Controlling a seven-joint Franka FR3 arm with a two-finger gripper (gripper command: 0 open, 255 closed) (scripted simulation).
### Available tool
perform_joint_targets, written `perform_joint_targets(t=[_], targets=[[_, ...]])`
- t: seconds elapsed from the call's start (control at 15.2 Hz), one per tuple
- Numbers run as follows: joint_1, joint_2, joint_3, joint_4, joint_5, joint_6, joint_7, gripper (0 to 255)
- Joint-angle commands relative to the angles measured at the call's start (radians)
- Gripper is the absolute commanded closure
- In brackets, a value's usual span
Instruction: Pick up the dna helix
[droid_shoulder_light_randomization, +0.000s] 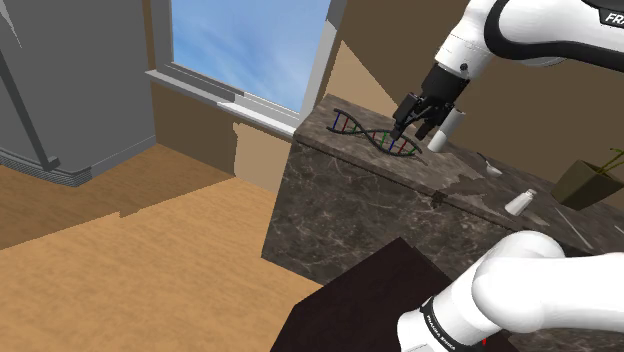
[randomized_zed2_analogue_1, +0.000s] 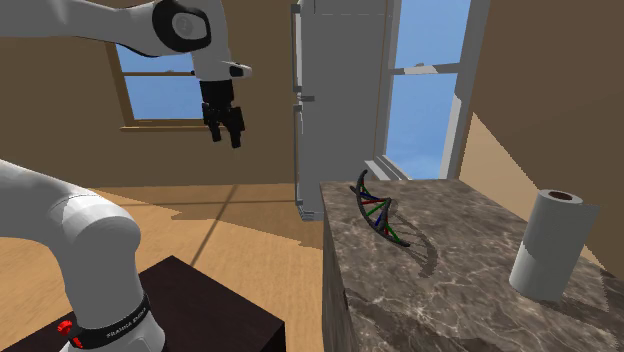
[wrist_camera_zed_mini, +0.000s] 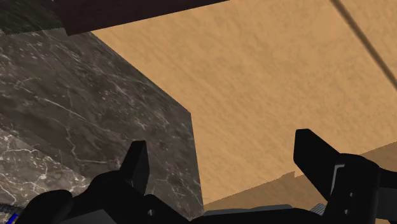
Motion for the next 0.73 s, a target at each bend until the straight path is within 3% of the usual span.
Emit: perform_joint_targets(t=[0.0, 0.66], targets=[[0.000, 0.000, 0.000, 0.000, 0.000, 0.000, 0.000, 0], [-0.027, 0.253, -0.253, 0.137, -0.055, 0.070, -0.321, 0]])
